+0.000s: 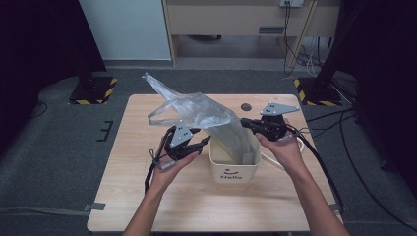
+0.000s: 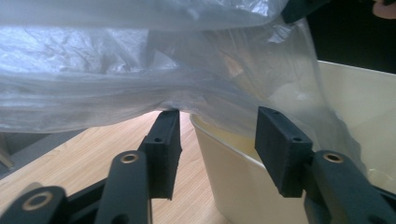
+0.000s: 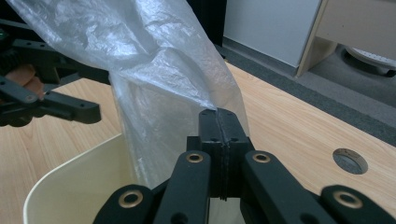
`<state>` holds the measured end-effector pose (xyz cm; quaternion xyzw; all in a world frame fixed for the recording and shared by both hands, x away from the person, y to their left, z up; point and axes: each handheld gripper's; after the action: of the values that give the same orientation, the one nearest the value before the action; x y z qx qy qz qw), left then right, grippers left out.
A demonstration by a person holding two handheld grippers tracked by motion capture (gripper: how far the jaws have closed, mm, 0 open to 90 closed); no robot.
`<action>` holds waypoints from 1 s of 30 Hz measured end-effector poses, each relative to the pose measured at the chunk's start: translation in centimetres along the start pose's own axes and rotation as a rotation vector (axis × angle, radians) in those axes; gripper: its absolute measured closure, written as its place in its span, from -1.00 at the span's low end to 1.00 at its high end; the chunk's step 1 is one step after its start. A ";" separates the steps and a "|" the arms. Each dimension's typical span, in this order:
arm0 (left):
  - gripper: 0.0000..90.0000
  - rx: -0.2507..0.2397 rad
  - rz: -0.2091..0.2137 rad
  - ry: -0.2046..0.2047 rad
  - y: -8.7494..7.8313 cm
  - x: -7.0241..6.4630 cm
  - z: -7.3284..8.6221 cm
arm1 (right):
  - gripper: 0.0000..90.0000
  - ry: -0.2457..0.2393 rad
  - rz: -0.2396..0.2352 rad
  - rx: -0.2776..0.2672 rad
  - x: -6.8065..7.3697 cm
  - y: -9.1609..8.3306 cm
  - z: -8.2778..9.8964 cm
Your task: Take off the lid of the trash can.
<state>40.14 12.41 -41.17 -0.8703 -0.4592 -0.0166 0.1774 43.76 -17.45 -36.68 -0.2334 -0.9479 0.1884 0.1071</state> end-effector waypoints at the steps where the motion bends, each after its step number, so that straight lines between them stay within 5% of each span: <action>1: 0.16 0.004 -0.005 0.001 0.1 0.1 0.0 | 1.00 -0.003 -0.001 0.000 0.1 0.0 0.0; 13: 0.43 0.035 -0.047 0.000 1.0 0.9 0.5 | 1.00 -0.008 -0.009 0.000 0.4 -0.7 0.2; 19: 0.34 0.022 -0.035 -0.075 1.7 0.9 0.5 | 1.00 -0.009 -0.014 0.011 0.4 -0.6 0.3; 22: 0.37 0.014 -0.026 -0.076 1.8 0.8 0.6 | 1.00 -0.005 -0.021 0.009 0.4 -0.5 0.3; 30: 0.98 0.002 -0.036 -0.112 2.0 0.6 0.2 | 1.00 -0.016 -0.024 0.010 0.6 -0.7 0.4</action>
<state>42.03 11.93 -41.86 -0.8613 -0.4839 0.0295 0.1519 42.87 -17.86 -36.75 -0.2198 -0.9505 0.1938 0.1029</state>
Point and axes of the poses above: each handheld gripper's, and its own axes: y roughly forward along the jaws, z roughly out of its underside, x roughly to its left, and after that the axes turned 12 degrees about -z, right-handed
